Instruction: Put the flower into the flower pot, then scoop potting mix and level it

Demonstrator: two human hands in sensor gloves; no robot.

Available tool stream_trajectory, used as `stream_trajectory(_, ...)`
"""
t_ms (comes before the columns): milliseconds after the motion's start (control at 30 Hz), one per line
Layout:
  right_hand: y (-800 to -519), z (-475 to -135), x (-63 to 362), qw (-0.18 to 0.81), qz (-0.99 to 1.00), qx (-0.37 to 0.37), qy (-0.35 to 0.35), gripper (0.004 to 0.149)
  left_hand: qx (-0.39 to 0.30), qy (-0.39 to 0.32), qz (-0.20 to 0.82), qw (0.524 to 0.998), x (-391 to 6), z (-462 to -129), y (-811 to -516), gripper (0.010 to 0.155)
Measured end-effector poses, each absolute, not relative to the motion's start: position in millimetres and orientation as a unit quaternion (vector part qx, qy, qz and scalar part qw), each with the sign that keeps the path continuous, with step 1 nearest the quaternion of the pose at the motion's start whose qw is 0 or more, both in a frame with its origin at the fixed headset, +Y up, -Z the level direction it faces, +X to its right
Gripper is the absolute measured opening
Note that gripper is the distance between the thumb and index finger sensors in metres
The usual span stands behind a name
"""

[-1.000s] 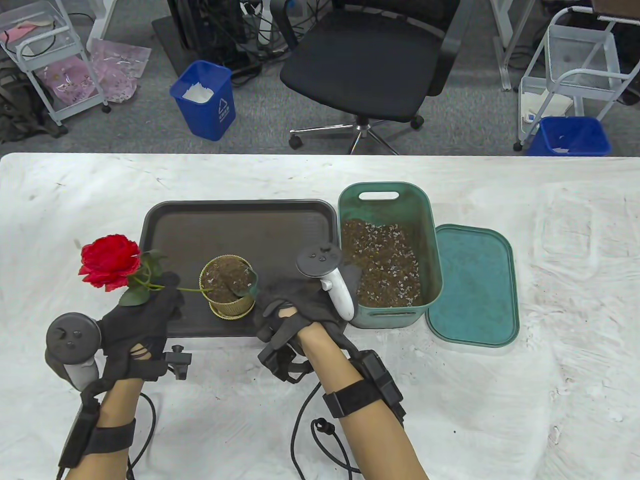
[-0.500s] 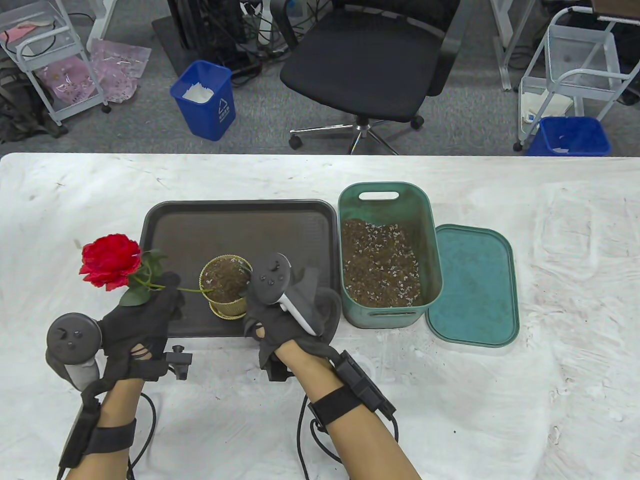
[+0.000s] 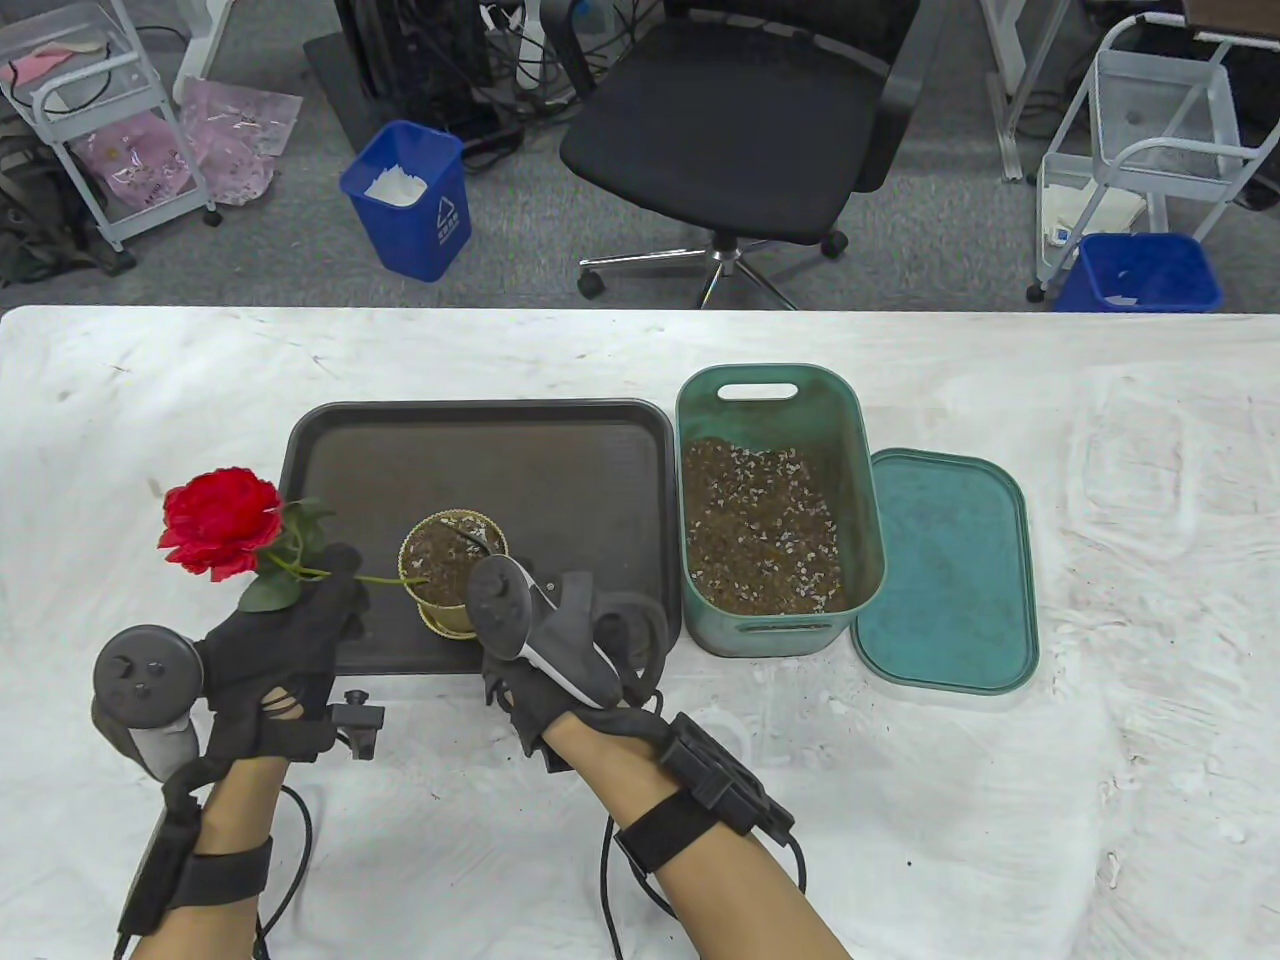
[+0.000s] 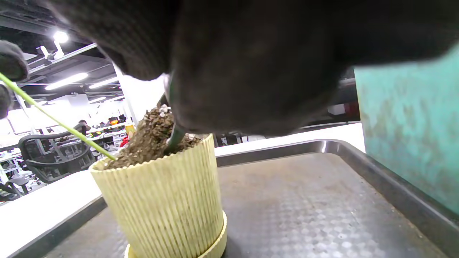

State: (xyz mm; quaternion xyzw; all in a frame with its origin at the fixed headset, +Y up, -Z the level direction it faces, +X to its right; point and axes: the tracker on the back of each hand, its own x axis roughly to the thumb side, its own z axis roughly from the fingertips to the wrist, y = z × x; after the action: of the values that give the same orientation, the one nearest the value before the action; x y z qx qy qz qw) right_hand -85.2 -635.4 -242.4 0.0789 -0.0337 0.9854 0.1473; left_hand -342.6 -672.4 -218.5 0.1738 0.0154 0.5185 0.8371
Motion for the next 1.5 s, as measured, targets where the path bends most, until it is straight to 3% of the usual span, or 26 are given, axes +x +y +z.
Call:
stream_trajectory(500,-633.8,-227.9,-96.7,0.045,0.985,0.122,-0.118,0.05,0.173,0.014,0.518,0.837,-342.3,-218.4,-672.2,0.043)
stream_trajectory(967,-632.0,-225.4,-88.2,0.008,0.976,0.132,-0.175,0.052,0.173,0.014,0.519,0.837,-342.2,-218.3,-672.4,0.043)
stream_trajectory(1267,-604.3,-222.9,-47.0,0.092,0.981,0.093,-0.142,0.052,0.175,0.012,0.515,0.839,-342.2,-218.2,-672.3,0.043)
stream_trajectory(1500,-573.5,-235.6,13.1,0.13,0.983,0.008,-0.13,0.052,0.176,0.01,0.512,0.841,-341.8,-218.3,-672.2,0.043)
